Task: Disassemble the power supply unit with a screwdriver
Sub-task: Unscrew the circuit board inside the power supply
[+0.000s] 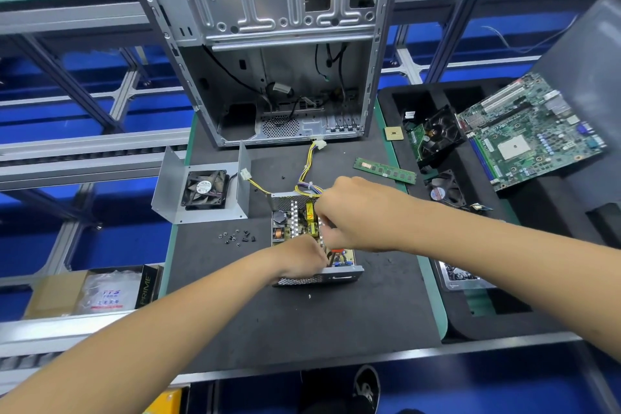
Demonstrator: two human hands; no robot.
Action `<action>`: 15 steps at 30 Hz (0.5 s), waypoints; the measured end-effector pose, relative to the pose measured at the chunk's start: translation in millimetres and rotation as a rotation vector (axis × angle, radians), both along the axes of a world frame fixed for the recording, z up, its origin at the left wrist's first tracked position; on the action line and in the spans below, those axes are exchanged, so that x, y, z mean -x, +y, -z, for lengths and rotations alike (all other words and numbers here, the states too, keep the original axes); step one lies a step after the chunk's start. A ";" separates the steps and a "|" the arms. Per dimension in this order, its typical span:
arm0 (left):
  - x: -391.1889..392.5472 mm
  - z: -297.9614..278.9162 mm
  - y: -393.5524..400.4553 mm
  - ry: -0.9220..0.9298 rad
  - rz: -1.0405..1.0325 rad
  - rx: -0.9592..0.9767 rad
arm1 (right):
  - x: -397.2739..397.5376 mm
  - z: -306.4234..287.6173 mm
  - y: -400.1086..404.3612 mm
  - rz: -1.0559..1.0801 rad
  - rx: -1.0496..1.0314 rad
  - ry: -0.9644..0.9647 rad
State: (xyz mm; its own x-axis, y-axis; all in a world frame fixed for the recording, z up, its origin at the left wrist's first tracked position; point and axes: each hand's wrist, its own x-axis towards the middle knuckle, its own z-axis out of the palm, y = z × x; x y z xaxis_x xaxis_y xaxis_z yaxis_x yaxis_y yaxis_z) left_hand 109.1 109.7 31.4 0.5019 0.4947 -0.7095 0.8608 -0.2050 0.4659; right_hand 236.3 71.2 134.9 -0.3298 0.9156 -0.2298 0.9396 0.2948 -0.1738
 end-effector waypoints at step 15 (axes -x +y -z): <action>-0.1 -19.3 -5.4 0.069 0.102 -0.001 | 1.3 -23.4 6.9 -0.379 0.155 -0.124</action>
